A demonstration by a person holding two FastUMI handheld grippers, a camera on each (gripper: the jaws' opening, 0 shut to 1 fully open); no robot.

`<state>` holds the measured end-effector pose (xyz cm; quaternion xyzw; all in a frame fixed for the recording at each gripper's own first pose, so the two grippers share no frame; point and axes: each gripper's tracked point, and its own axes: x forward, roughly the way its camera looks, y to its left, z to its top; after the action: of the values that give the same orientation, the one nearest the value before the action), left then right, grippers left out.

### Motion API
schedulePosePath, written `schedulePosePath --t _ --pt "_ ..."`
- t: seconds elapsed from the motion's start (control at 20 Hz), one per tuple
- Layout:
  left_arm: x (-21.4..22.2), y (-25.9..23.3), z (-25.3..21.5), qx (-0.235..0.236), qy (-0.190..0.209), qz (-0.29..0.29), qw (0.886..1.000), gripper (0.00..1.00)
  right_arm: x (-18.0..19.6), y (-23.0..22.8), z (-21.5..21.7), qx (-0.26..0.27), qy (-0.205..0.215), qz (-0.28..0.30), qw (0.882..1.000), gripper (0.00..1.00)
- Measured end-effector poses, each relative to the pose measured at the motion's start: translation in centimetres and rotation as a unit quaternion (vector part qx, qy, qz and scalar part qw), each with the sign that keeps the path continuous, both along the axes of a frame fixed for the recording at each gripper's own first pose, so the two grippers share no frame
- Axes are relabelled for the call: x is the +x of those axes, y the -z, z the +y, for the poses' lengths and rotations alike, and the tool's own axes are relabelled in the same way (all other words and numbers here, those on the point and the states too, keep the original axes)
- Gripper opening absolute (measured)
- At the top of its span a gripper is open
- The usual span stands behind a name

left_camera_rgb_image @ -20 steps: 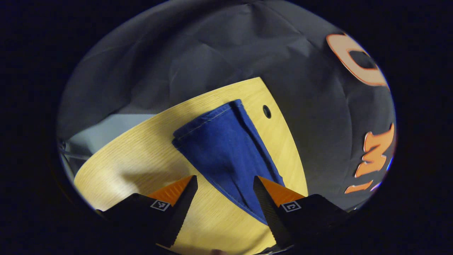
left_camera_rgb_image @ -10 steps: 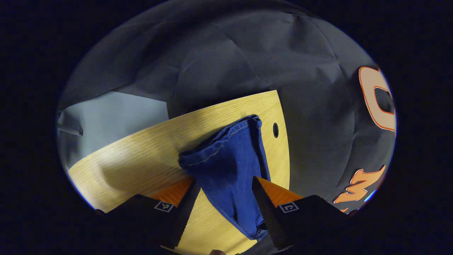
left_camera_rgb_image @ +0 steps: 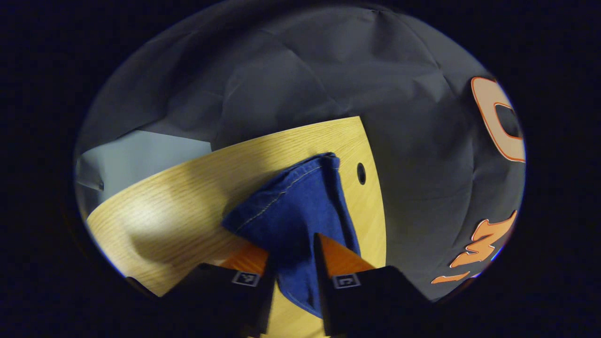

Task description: Grasp the waist and the cuffs of the jeans and fold them to make the two legs overlap; first hold the waist and fold one-third of the jeans toward the cuffs, then hold the cuffs and fold the remaining one-third in the same direction to finish folding.

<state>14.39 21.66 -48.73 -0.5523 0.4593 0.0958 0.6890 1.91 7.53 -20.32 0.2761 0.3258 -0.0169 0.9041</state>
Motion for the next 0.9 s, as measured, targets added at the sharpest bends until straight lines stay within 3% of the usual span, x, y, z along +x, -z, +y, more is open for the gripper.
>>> schedulePosePath --t 0.05,0.1,0.15,0.6,0.9 --pt "0.4 -0.7 0.1 -0.005 -0.013 -0.012 1.0 0.07 -0.1 -0.1 -0.3 0.002 0.0 -0.001 1.0 0.97" --pt "0.5 -0.9 0.1 -0.001 -0.008 -0.02 1.0 0.08 0.0 -0.3 -0.5 0.004 0.0 0.0 1.0 0.98" --pt "0.8 -1.3 -0.1 0.002 -0.014 -0.034 0.999 0.02 0.3 -0.5 -0.7 0.007 -0.001 -0.002 1.0 0.98" --pt "1.4 -11.4 -1.8 0.065 0.008 -0.133 0.989 0.02 2.8 -2.0 -3.0 0.011 -0.024 -0.027 0.999 0.98" --pt "0.7 -18.9 -5.5 0.108 0.057 -0.204 0.971 0.02 3.4 -1.9 -4.4 0.004 -0.037 -0.033 0.999 0.97"
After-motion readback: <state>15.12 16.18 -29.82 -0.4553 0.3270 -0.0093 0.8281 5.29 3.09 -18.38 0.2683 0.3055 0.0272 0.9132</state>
